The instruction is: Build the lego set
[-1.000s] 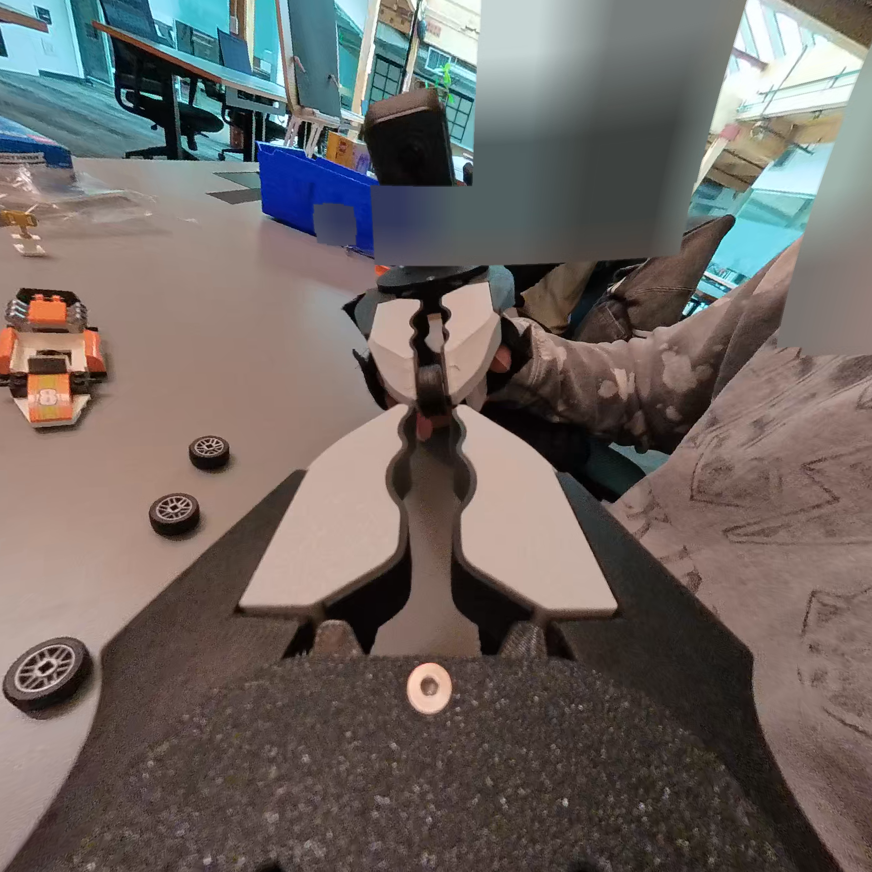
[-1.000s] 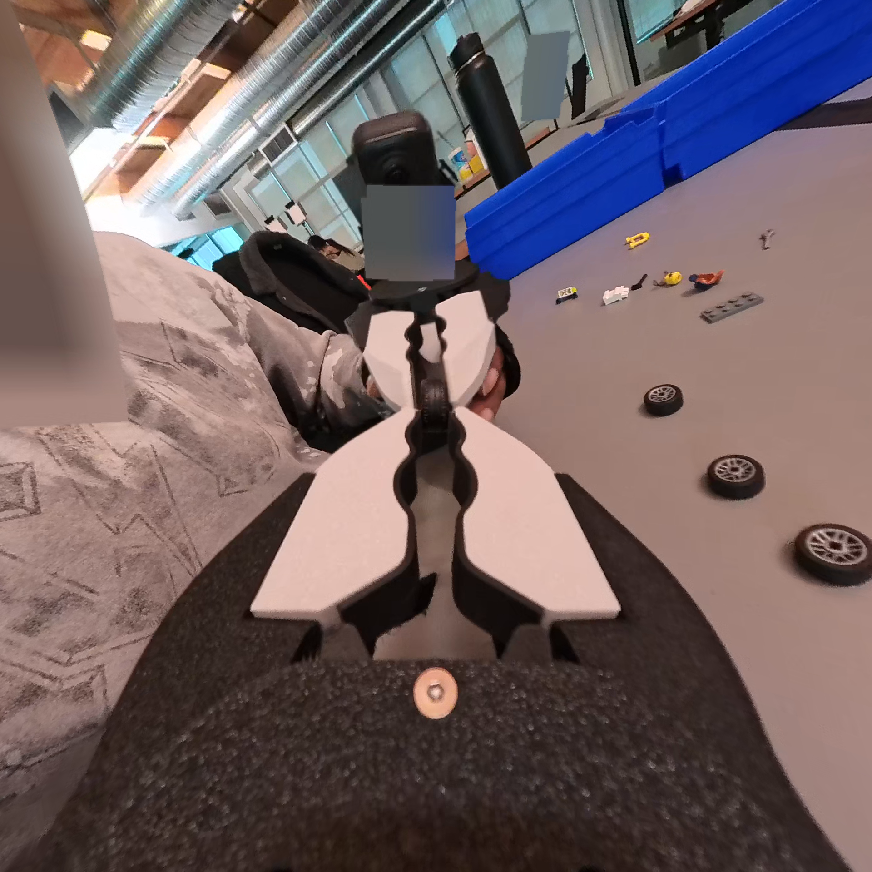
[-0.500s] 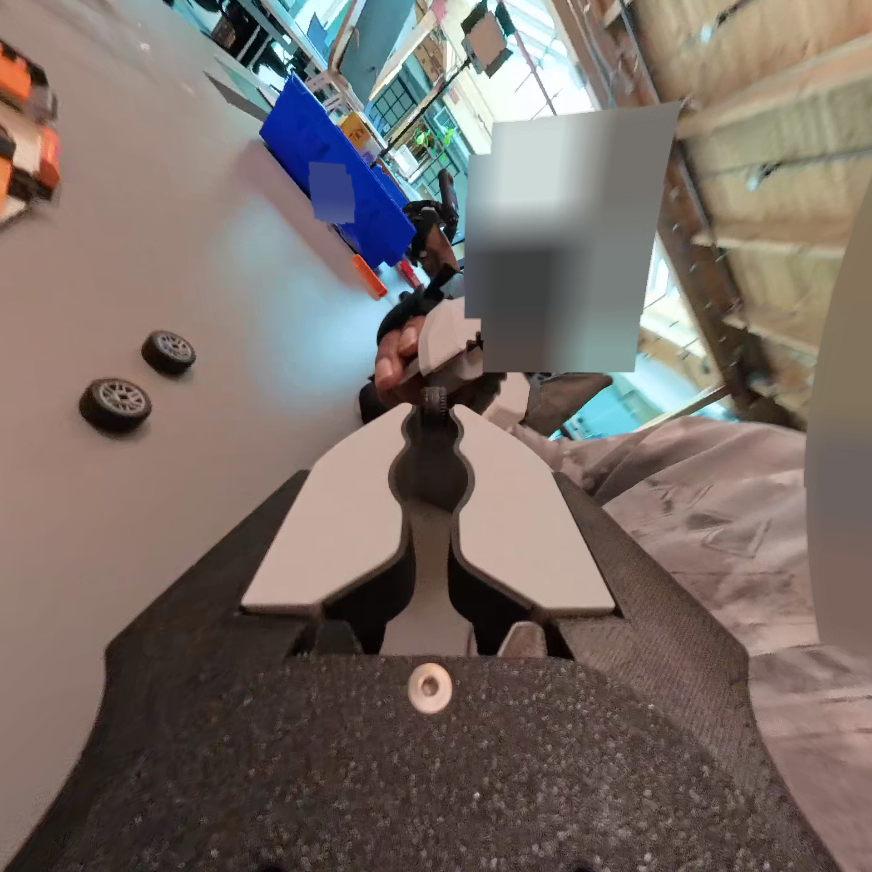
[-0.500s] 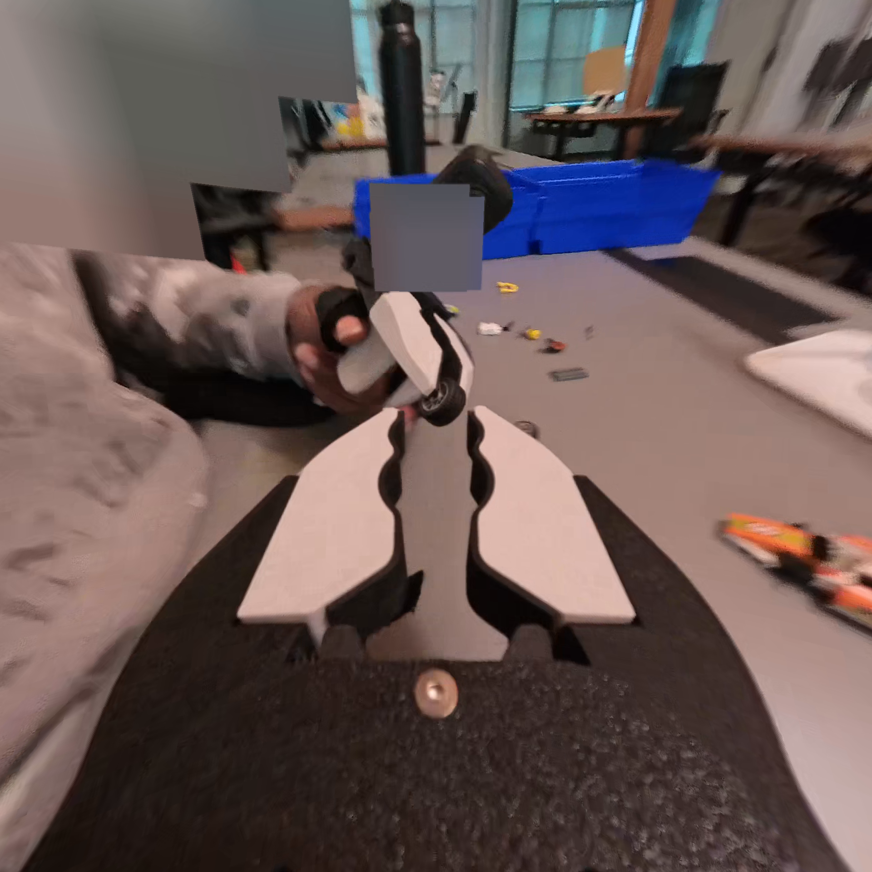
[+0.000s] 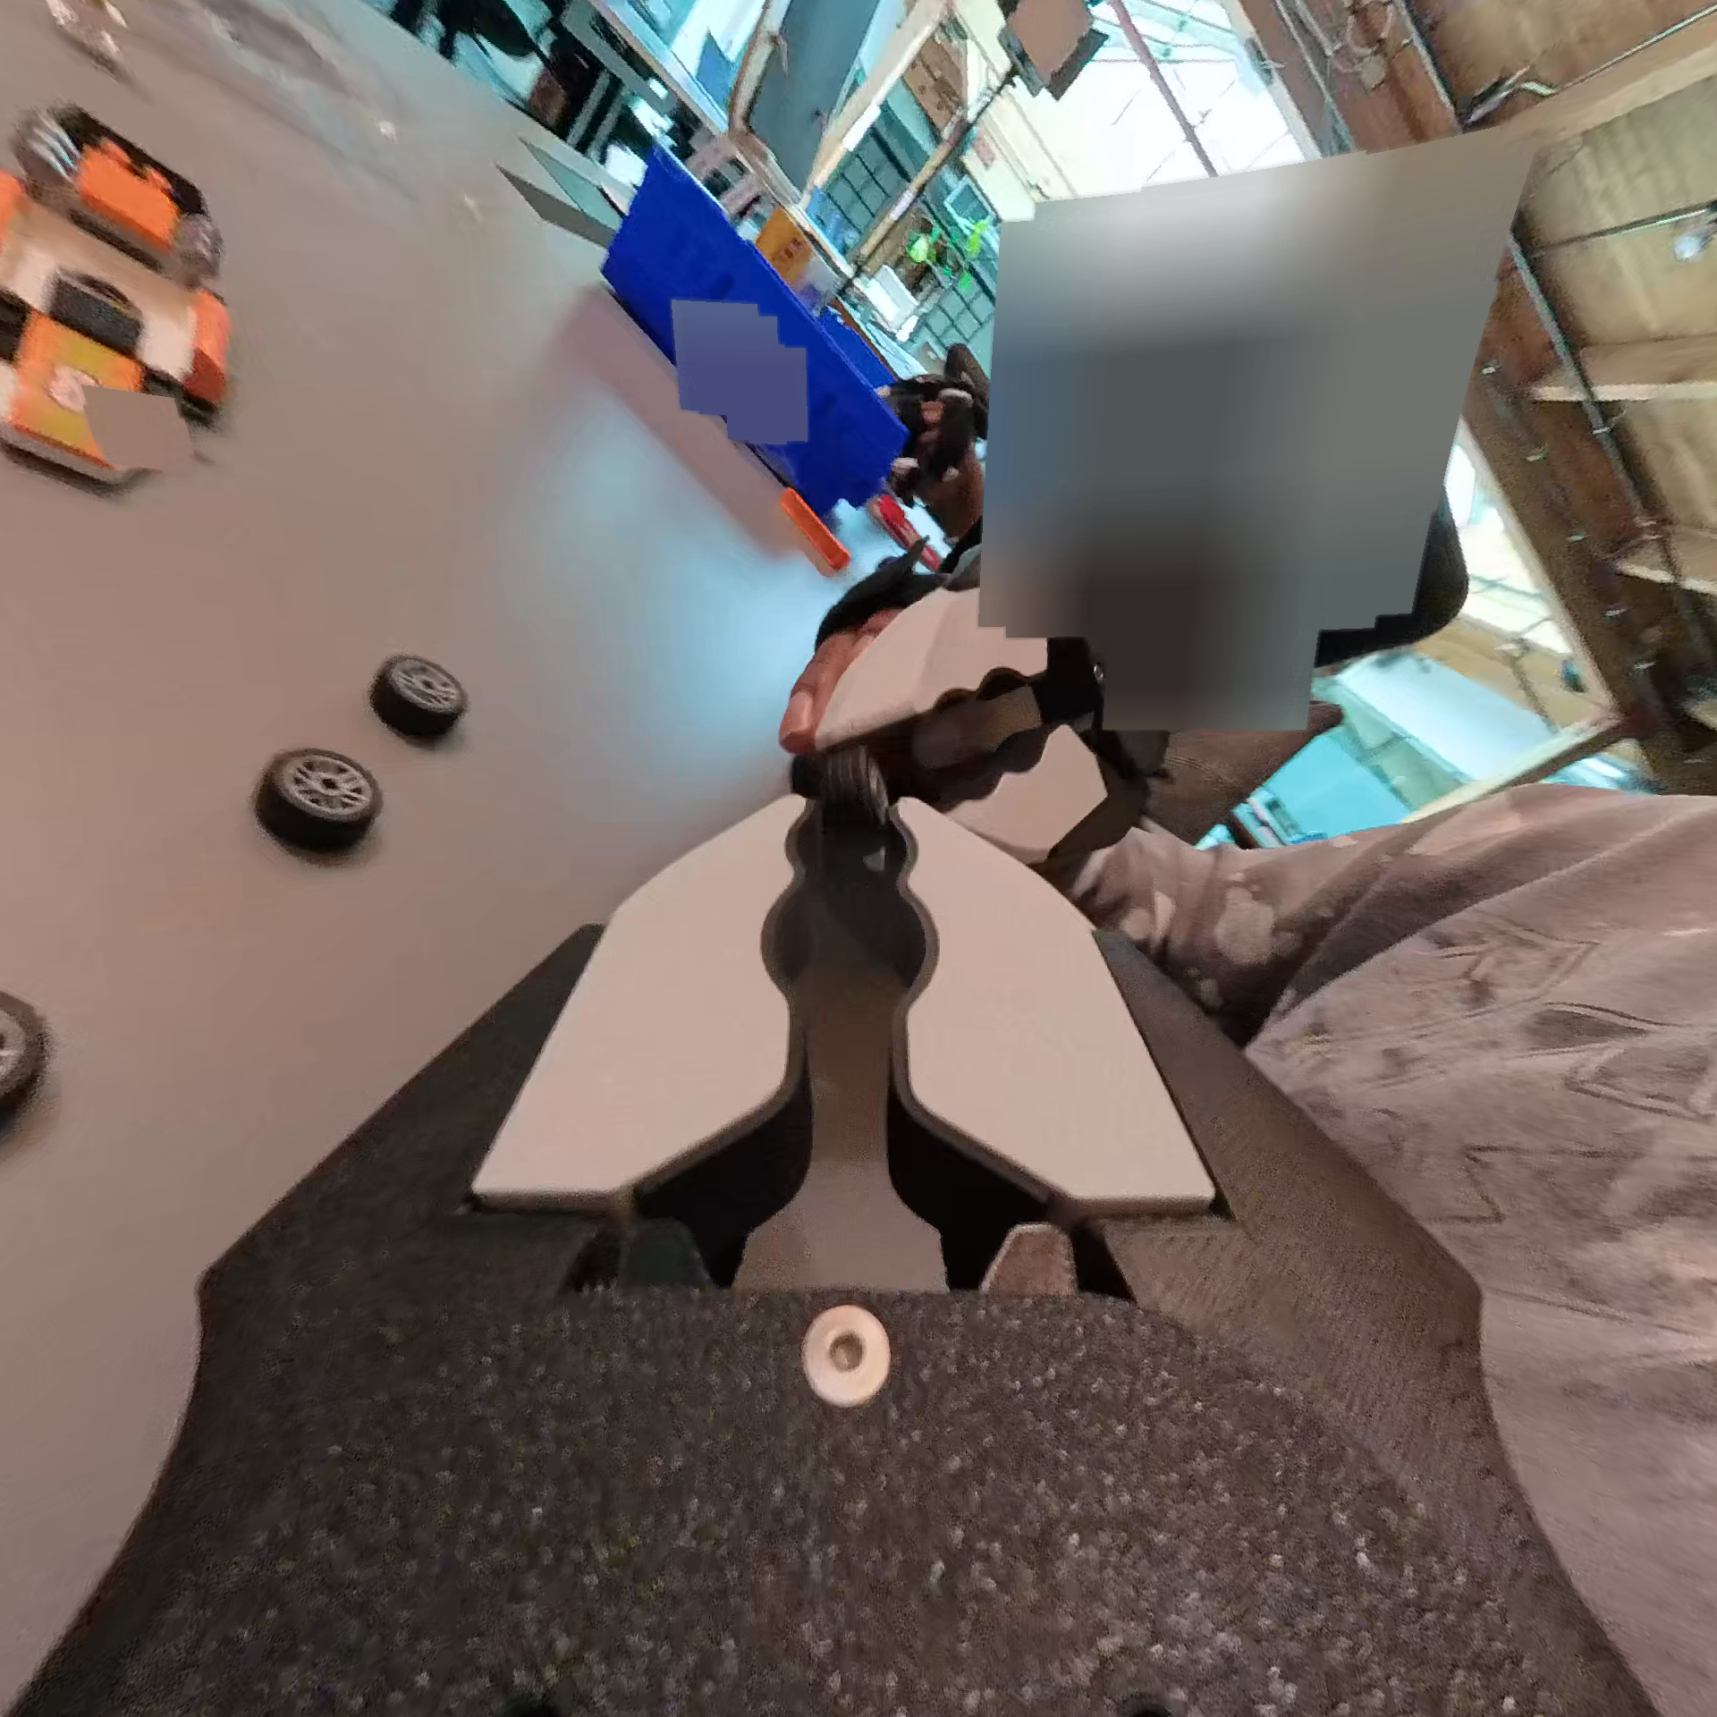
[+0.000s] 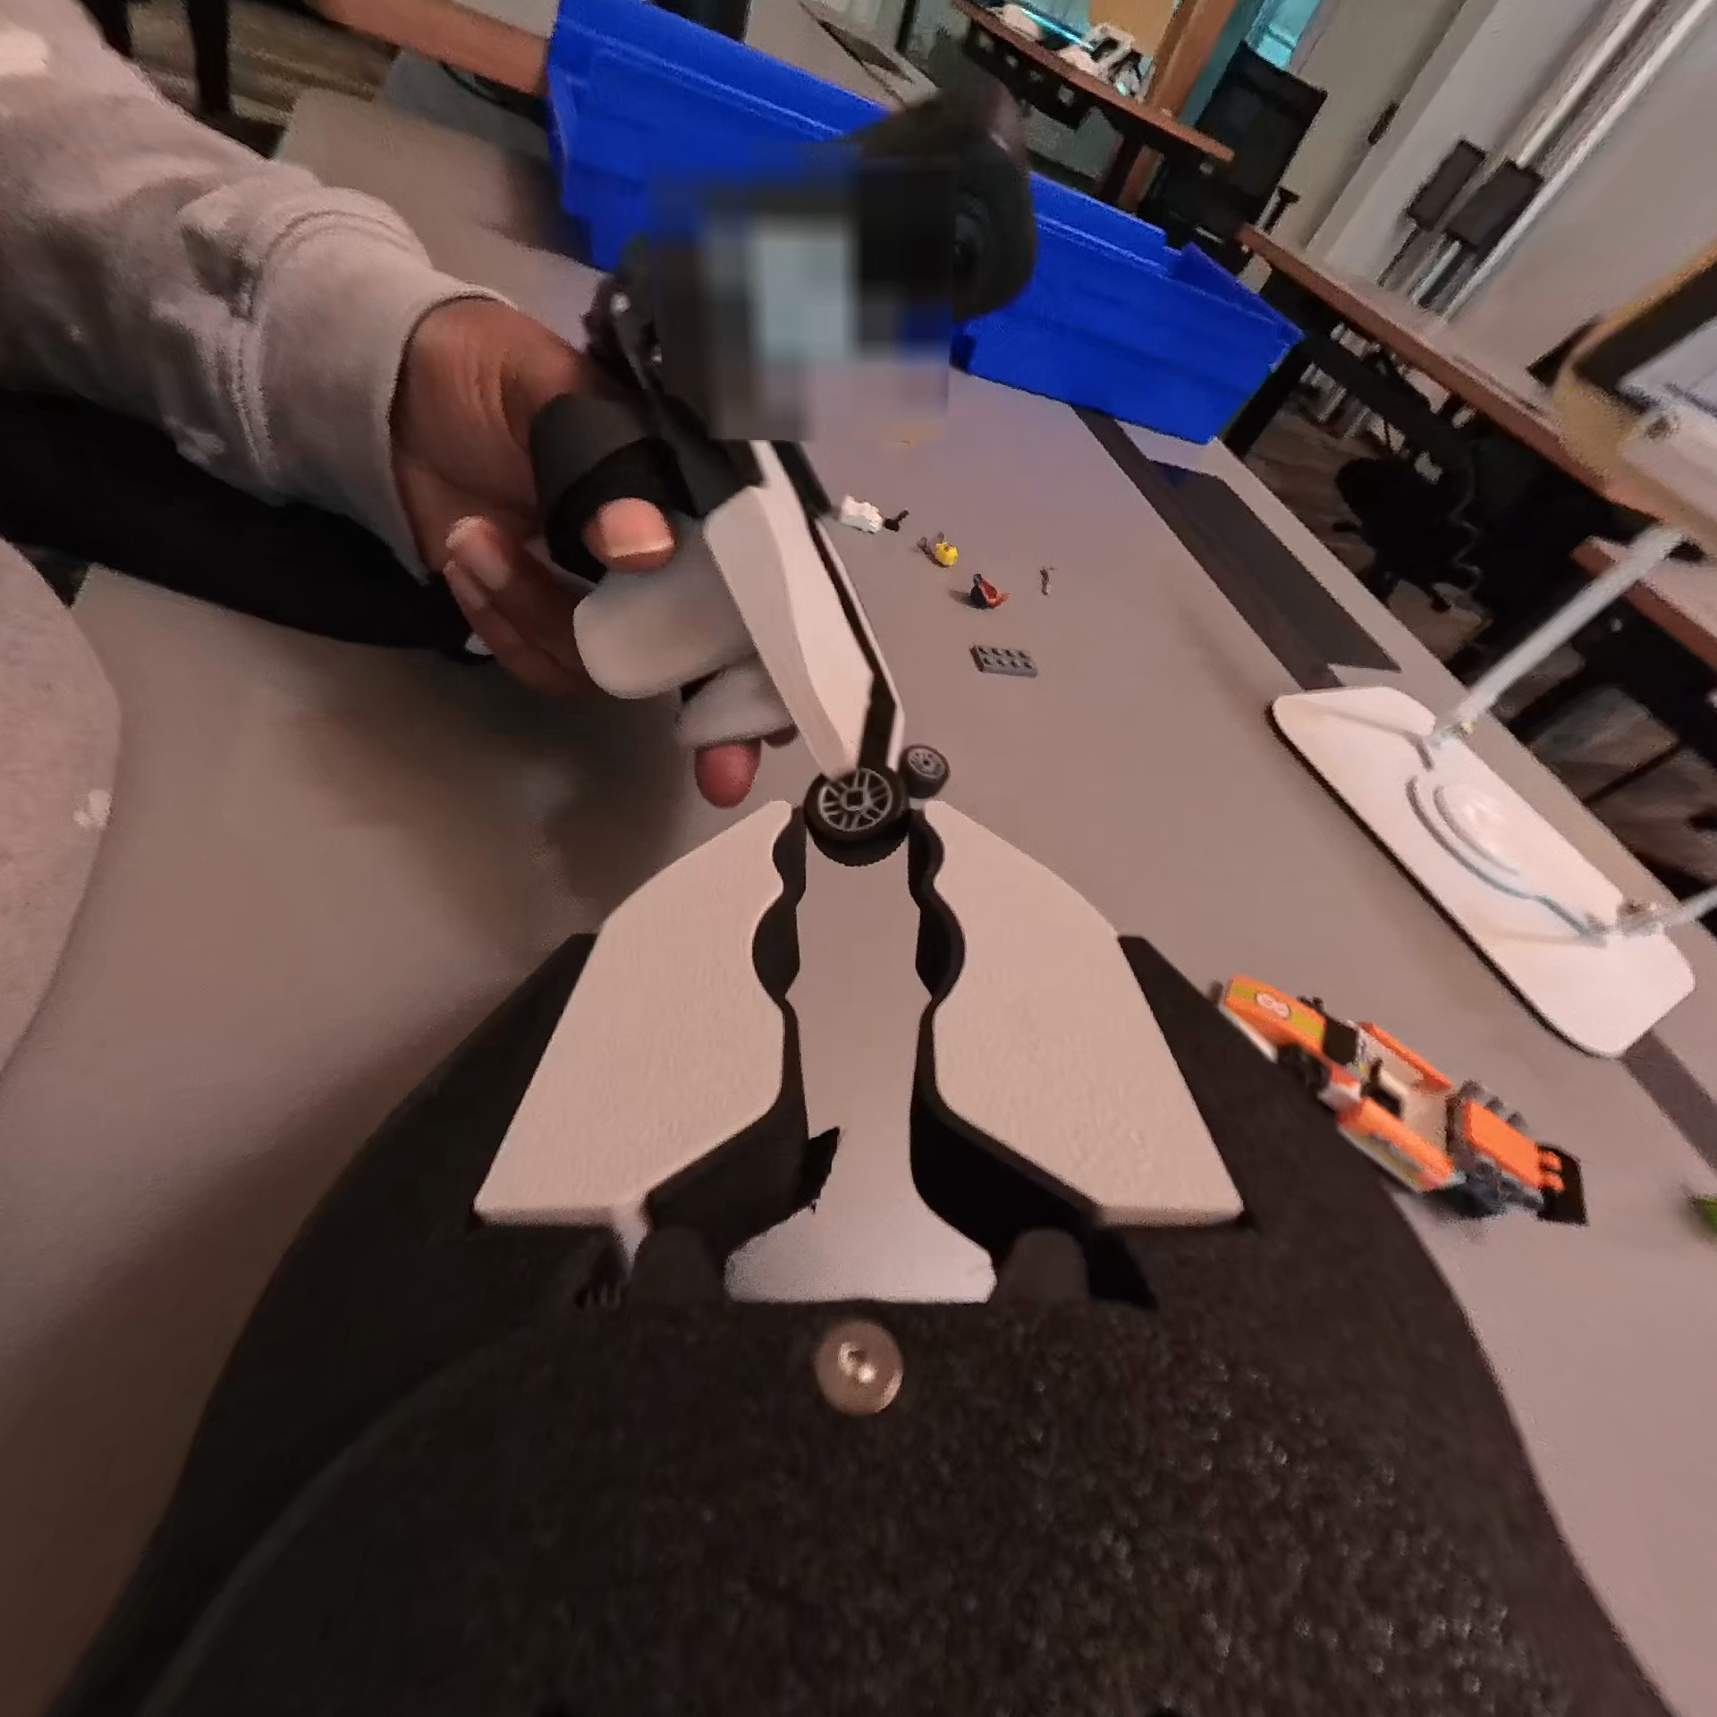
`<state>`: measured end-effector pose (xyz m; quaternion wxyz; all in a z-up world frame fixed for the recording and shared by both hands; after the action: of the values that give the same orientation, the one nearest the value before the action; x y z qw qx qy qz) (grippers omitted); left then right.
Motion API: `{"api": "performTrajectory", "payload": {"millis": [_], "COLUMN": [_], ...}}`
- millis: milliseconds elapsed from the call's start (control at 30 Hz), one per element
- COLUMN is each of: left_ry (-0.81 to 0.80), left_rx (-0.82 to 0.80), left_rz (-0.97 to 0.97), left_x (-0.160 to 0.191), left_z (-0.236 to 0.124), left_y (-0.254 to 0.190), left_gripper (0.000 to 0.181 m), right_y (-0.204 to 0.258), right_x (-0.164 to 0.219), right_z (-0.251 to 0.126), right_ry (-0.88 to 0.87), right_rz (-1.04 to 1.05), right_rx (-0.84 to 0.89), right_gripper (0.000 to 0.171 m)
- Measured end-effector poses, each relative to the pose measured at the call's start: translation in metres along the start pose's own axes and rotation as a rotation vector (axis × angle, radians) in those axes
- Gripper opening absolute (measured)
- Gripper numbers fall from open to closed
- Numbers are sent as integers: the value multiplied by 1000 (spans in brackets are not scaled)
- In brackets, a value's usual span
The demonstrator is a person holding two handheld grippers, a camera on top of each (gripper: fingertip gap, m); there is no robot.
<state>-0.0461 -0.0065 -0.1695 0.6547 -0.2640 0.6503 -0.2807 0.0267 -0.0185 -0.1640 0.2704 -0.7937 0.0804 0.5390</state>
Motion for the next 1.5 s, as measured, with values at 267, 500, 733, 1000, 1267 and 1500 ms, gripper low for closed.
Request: {"api": "performTrajectory", "payload": {"millis": [267, 500, 733, 1000, 1267, 1500], "left_ry": [-191, -301, -175, -133, -94, -65], "left_rx": [-254, -335, -383, -399, -394, -461], "left_rz": [148, 165, 267, 330, 317, 342], "left_x": [-42, -60, -48, -45, -38, -36], "left_z": [-44, -74, -60, -55, -48, -52], "left_y": [20, 28, 30, 26, 30, 41], "left_gripper": [13, 10, 9, 8, 8, 8], "right_y": [-70, -80, -81, -100, -182, -227], "right_x": [64, 97, 99, 88, 89, 111], "right_z": [-5, 9, 7, -6, 3, 46], "right_ry": [359, 569, 624, 521, 557, 676], "right_rz": [230, 312, 320, 379, -65, -232], "right_rx": [138, 80, 102, 123, 46, -234], "right_gripper": [21, 21, 23, 32, 38, 52]}}
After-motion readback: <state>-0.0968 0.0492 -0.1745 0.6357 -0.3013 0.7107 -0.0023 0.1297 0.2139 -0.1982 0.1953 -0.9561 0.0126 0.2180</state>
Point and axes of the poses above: each gripper's, where its closed fingertips meet, z out along the fingers, x out of its underside, y = z × x across the jaws, the point moved 4 cm from there along -z, back along the fingers, and after that the axes turned 7 degrees about x, right-handed, at the moved point
